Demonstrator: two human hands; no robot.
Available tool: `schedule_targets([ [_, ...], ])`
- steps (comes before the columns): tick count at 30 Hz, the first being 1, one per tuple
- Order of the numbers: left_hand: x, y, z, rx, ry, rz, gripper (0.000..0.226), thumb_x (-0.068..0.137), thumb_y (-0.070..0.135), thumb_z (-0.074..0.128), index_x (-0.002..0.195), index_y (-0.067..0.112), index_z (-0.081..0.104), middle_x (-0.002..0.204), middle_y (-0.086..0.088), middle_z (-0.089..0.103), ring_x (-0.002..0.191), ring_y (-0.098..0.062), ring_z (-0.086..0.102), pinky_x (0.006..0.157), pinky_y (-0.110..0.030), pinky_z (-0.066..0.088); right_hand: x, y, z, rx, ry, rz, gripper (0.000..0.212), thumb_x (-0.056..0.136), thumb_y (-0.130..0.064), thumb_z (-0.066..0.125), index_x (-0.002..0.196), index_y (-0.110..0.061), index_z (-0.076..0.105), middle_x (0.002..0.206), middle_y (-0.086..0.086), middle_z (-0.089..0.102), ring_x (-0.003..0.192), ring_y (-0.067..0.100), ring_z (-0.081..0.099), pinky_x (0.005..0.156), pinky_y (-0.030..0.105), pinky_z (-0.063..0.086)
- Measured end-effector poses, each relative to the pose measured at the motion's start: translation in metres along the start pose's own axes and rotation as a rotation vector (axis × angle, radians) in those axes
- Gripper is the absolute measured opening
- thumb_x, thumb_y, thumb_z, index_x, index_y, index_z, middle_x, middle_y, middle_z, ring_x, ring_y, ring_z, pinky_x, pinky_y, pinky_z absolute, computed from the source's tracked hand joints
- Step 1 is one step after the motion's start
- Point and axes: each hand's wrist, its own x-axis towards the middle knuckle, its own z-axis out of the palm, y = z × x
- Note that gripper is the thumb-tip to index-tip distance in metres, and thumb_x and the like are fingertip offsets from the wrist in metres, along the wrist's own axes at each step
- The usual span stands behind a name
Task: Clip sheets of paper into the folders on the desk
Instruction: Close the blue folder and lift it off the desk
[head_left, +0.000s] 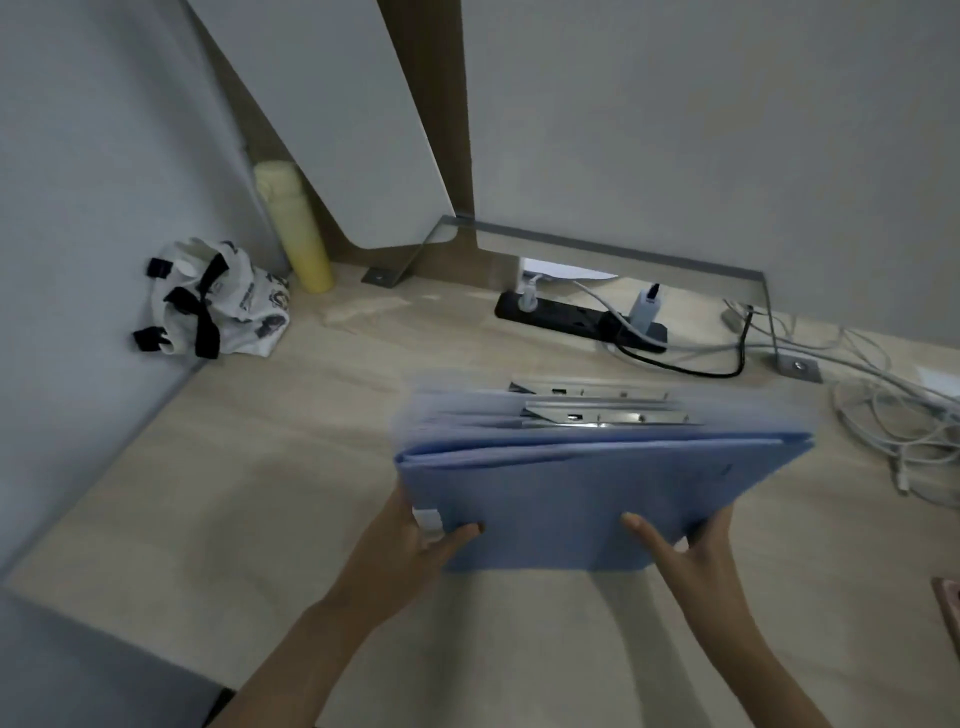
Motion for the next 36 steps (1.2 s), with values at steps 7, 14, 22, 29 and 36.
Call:
schedule_targets([
  [7,-0.006,-0.016,0.005,0.058,-0.049,-0.010,0.095,0.062,0.077,0.052,0.124,0.005,0.053,0.095,0.014,0.063,0.087,0.012,0.058,0.082,-0.009,0.046,-0.008,0.025,-0.005,-0.186,-0.131,0.111,0.084,0.078,-0.011,0.068,0.142,-0.016,0.016,0.139,-0.002,0.038,0.125,0.019,0.044,0.094,0.028,0.037],
  [14,0.014,-0.022,-0.007,0.071,0.034,-0.030,0.057,0.073,0.062,0.057,0.122,0.037,0.043,0.113,0.026,0.055,0.093,0.016,0.054,0.075,0.000,0.041,0.005,0.011,0.017,-0.162,-0.122,0.118,0.056,0.082,-0.020,0.064,0.123,-0.032,0.028,0.114,-0.026,0.042,0.108,0.009,0.044,0.086,0.030,0.040],
  [22,0.064,-0.041,-0.062,-0.240,0.164,-0.377,0.012,0.087,0.034,0.060,0.091,0.028,0.051,0.097,0.005,0.063,0.085,-0.014,0.064,0.068,-0.027,0.052,0.035,0.019,0.106,-0.263,-0.240,0.437,0.064,0.071,-0.060,0.064,0.101,-0.007,0.048,0.092,0.011,0.061,0.079,0.028,0.063,0.074,0.051,0.053],
  [29,0.131,-0.103,-0.139,-0.166,0.018,-0.531,0.040,0.086,0.042,0.060,0.110,0.010,0.060,0.103,-0.004,0.068,0.088,-0.017,0.067,0.067,-0.024,0.051,0.064,0.053,0.209,-0.277,-0.323,0.583,0.091,0.052,-0.084,0.056,0.099,-0.005,0.054,0.095,0.014,0.065,0.078,0.028,0.067,0.072,0.047,0.056],
  [36,0.199,-0.136,-0.184,-0.130,0.007,-0.536,0.061,0.076,0.052,0.066,0.118,0.012,0.049,0.111,-0.002,0.062,0.095,-0.017,0.064,0.074,-0.028,0.052,0.110,0.025,0.270,-0.549,-0.333,0.540,0.055,0.081,-0.059,0.050,0.098,-0.007,0.042,0.081,0.002,0.051,0.076,0.025,0.054,0.070,0.038,0.048],
])
